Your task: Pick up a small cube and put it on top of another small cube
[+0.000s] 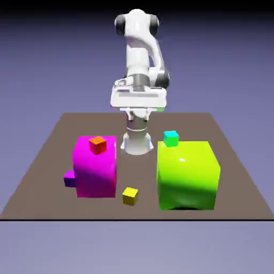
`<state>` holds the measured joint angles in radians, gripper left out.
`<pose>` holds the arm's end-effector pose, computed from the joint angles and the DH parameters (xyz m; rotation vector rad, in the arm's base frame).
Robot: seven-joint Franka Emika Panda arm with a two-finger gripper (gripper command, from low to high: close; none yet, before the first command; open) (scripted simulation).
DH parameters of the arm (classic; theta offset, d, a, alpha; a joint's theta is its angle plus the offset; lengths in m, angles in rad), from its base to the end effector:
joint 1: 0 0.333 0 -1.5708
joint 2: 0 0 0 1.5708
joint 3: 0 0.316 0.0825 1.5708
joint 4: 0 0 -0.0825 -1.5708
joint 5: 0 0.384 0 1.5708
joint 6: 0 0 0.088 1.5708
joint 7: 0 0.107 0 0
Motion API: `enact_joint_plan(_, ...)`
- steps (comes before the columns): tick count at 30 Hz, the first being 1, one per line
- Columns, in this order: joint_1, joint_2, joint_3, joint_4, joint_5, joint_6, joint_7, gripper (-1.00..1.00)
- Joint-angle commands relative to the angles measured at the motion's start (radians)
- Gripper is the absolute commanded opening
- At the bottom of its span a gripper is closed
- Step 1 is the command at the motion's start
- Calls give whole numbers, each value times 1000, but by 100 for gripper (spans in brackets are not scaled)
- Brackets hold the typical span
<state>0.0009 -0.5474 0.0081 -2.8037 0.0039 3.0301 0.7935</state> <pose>0.3932 0.0033 0.4515 -2.4621 1.0231 -1.0014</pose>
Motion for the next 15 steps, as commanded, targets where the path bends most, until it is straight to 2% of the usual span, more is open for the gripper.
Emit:
enact_joint_plan(1, -9, 19, 7, 5, 3, -6, 44, 0)
enact_joint_plan(15, -138, 281, 100, 78, 49, -86, 652, 0)
